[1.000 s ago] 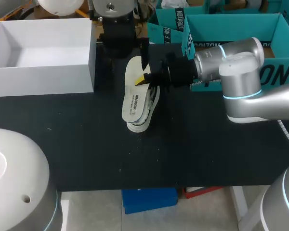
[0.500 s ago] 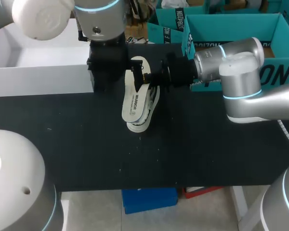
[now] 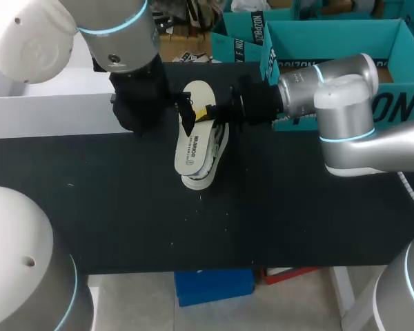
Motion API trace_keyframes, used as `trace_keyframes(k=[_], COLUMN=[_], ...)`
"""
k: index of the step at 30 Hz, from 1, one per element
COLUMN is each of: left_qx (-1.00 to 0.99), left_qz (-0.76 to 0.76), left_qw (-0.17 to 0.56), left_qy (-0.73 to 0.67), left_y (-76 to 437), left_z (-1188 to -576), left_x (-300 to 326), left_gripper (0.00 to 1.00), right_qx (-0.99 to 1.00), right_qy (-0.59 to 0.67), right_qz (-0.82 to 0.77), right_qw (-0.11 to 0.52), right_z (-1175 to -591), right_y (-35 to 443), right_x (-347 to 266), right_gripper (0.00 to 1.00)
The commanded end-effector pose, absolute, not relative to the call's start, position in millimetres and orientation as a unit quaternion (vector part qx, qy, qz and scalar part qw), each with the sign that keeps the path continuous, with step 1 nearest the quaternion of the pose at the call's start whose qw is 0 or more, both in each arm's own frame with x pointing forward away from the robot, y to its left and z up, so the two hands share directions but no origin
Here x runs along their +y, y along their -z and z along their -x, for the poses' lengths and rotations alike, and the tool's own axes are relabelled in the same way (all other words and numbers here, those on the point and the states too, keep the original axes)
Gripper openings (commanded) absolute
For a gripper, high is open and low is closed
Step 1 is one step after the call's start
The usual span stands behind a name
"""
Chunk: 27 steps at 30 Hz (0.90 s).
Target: Take the shoe out of the shoebox, open the shoe tongue, remove and reinsert the insole, then place the shoe into the shoebox
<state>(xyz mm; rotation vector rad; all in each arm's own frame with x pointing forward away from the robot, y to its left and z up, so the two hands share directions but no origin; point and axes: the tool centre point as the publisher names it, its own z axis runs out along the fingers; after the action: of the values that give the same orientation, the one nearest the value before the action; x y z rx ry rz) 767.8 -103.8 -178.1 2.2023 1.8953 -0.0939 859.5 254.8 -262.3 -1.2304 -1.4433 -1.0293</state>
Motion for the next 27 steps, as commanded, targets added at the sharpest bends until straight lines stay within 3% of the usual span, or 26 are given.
trace_keyframes(k=[1,10,27], left_qx=[0.636,0.586,0.588], left_qz=[-0.744,-0.729,-0.731], left_qw=[0.176,0.27,0.266], left_qy=[0.109,0.228,0.222], left_y=[189,193,193], left_z=[-785,-800,-800], left_x=[-84,-76,-77], left_gripper=[1.0,1.0,1.0], right_qx=[-0.589,-0.589,-0.589], right_qy=[0.42,0.42,0.42], right_qz=[0.503,0.503,0.503], right_qw=[0.472,0.472,0.472], right_z=[-860,-860,-860], right_y=[263,263,263], right_x=[256,256,256], right_gripper=[0.0,0.0,0.0])
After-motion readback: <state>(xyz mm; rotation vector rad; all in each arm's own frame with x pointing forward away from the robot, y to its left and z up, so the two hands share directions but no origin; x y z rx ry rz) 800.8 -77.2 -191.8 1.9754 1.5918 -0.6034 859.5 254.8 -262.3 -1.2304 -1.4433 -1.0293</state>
